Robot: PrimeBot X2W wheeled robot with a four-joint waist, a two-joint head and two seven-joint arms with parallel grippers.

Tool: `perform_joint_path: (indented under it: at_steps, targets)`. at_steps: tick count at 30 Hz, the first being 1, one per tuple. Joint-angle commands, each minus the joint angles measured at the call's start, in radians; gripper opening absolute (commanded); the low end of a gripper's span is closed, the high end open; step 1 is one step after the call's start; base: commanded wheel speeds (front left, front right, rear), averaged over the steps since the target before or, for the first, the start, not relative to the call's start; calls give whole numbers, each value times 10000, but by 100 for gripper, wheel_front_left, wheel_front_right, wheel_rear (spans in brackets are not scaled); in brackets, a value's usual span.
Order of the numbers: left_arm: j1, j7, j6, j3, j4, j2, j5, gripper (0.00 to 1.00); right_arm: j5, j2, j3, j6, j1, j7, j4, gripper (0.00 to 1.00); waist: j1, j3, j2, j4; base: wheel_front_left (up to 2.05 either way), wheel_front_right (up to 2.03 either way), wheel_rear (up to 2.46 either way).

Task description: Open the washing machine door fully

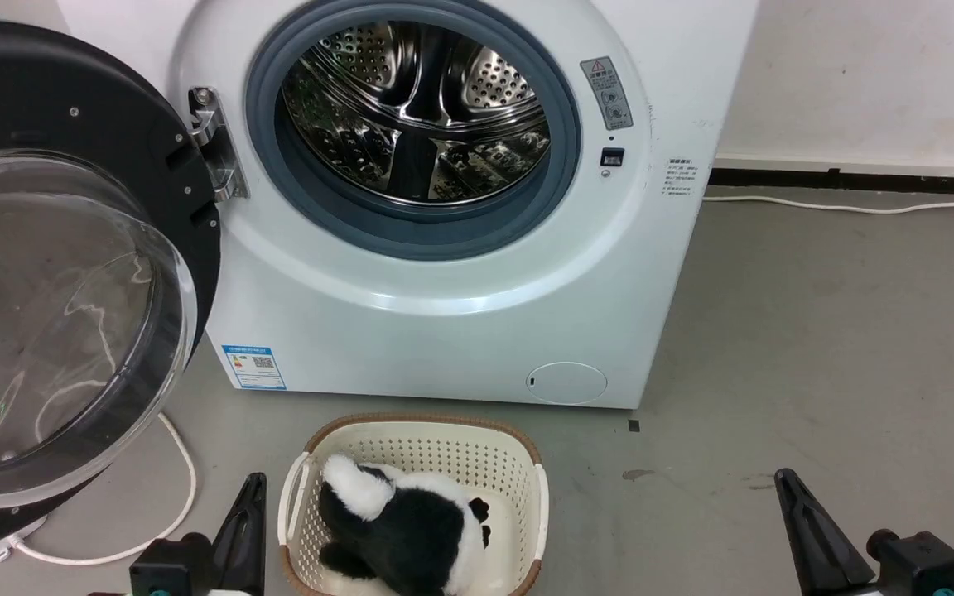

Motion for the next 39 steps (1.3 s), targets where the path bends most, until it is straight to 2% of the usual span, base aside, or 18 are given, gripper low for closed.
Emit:
perform_joint_path:
  at_steps: [1,39]
  targets:
    - [-180,59,60,1,-92,-12,117,0,-91,6,6,-3,-264,60,-65,0,0,5,-1,-6,0,0,0]
    - [-544,813,369,-79,-451,-171,592,0,-329,11,135,-5,-756,820,-141,0,0,126,-1,-147,0,0,0]
